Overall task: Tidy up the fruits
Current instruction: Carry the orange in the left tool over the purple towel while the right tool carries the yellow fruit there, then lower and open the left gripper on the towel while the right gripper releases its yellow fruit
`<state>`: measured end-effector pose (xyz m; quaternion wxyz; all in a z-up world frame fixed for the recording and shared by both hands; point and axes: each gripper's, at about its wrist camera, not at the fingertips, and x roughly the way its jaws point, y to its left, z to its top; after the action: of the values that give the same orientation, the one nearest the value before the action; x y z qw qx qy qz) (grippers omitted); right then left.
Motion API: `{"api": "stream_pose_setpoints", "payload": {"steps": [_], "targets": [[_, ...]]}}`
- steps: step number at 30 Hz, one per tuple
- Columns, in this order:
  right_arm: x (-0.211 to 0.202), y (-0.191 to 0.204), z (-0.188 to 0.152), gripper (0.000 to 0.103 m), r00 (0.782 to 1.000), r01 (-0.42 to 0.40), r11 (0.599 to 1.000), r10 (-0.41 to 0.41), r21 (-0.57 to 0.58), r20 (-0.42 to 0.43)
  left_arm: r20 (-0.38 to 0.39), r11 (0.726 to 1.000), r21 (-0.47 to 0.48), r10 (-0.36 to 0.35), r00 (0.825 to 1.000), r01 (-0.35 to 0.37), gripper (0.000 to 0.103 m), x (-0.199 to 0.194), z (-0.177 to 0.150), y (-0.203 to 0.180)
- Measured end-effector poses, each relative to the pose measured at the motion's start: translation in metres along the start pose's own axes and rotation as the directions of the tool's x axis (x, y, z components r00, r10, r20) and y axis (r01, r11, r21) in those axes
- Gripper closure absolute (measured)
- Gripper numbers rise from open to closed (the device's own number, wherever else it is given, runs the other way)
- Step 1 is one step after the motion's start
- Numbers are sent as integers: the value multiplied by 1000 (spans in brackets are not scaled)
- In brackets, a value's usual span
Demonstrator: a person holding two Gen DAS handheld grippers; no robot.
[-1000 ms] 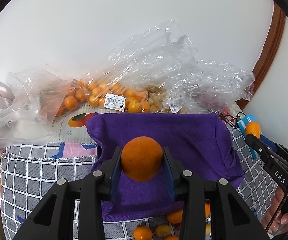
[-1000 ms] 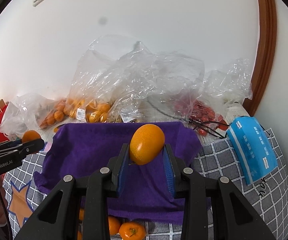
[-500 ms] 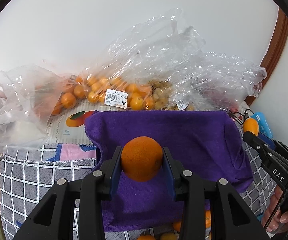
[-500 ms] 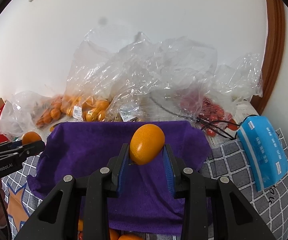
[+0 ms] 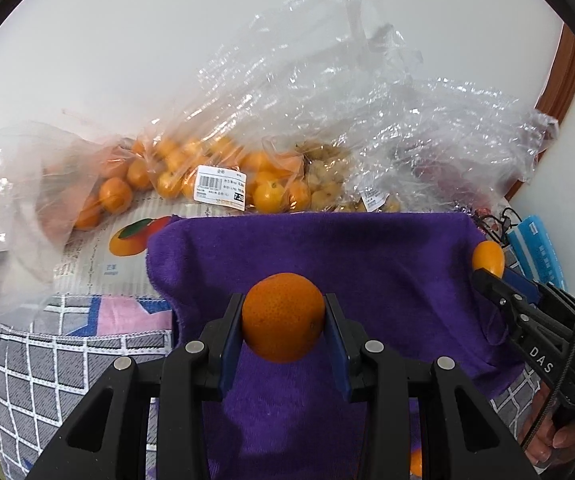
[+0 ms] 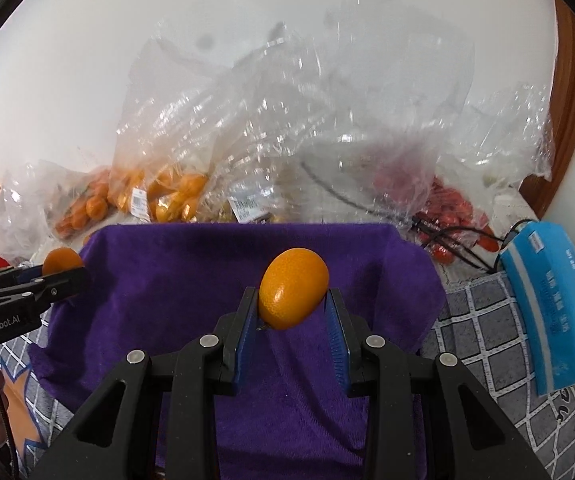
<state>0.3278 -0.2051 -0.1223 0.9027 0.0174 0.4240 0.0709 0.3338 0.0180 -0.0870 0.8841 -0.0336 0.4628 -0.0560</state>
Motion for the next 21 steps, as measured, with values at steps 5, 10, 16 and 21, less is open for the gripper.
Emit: {"api": "stream_pose_setpoints", "payload": {"steps": [5, 10, 16, 21], "targets": [[21, -6, -7, 70, 999, 1, 1000, -1, 14, -43, -30, 1000, -3, -6, 1000, 6, 67, 18, -2, 0], [37, -9, -10, 70, 997, -4, 1000, 5, 20, -79, -64, 1000, 6, -7, 998, 8, 67, 36, -4, -2], [48, -9, -15, 70, 995, 6, 1000, -5, 12, -103, -78, 1000, 23, 0, 997, 2, 67, 46, -6, -4], [52, -9, -18, 70, 993, 12, 1000, -10, 10, -118, -93, 1000, 23, 0, 996, 3, 67, 54, -8, -4]]}}
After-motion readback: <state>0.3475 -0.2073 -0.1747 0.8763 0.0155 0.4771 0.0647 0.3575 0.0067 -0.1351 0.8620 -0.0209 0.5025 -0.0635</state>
